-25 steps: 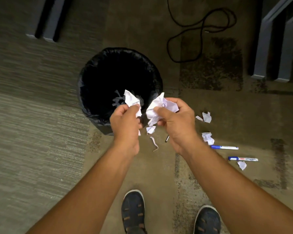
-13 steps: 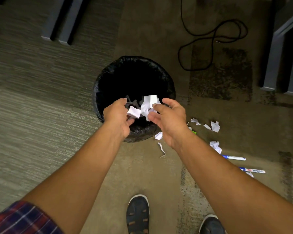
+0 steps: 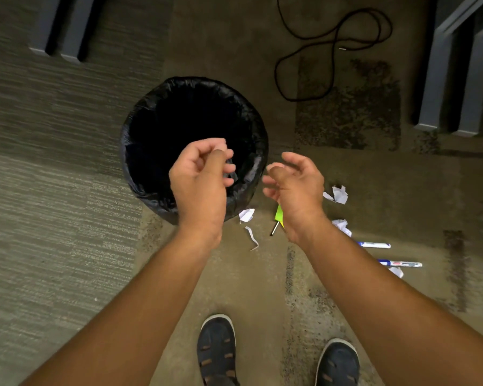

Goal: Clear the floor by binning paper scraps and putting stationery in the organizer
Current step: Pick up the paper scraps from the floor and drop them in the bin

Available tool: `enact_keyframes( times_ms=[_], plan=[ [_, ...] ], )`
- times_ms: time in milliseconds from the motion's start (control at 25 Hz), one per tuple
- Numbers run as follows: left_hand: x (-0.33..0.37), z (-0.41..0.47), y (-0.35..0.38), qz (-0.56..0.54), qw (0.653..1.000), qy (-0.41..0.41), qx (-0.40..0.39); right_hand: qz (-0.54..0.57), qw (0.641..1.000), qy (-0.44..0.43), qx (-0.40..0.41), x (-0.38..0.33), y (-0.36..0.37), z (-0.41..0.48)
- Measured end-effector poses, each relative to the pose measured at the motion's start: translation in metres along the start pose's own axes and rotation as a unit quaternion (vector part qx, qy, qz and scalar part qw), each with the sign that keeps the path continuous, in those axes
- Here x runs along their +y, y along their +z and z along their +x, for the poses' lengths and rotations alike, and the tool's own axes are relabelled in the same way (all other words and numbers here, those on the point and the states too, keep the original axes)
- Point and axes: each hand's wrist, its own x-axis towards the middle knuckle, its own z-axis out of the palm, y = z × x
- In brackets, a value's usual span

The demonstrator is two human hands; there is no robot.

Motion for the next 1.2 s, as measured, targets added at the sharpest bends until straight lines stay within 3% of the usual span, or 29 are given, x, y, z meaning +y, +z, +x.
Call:
enact_keyframes(
  times_ms=[160, 280, 440, 560, 840, 920, 1040, 1160, 1200],
  plan=[
    [-0.052, -0.029, 0.022, 0.092, 0.991, 0.039, -0.093, -0.073, 0.995, -0.034, 0.052, 0.026, -0.054, 0.023],
    [-0.109, -0.031, 0.019, 0.209, 0.965, 0.042, -0.153, -0.14, 0.986, -0.031, 0.089, 0.056, -0.105, 0.04],
    [-0.184, -0.014, 0.003, 0.44, 0.868, 0.049, -0.226, -0.267, 0.957, -0.034, 0.11, 0.097, -0.169, 0.063],
    [-0.226, 0.003, -0.003, 0.545, 0.795, 0.031, -0.262, -0.411, 0.906, -0.032, 0.098, 0.126, -0.213, 0.077],
    [-0.294, 0.022, 0.007, 0.691, 0.642, 0.06, -0.327, -0.602, 0.795, -0.043, -0.064, 0.205, -0.274, 0.096],
    [-0.313, 0.023, 0.002, 0.69, 0.64, 0.076, -0.33, -0.661, 0.741, -0.052, -0.108, 0.219, -0.279, 0.1],
    [-0.335, 0.019, -0.012, 0.647, 0.68, 0.122, -0.323, -0.726, 0.672, -0.067, -0.132, 0.238, -0.283, 0.1],
    [-0.343, 0.014, -0.021, 0.653, 0.659, 0.149, -0.342, -0.723, 0.679, -0.078, -0.106, 0.251, -0.283, 0.099],
    [-0.344, 0.013, -0.021, 0.644, 0.667, 0.145, -0.346, -0.716, 0.685, -0.084, -0.103, 0.253, -0.282, 0.1]
  ],
)
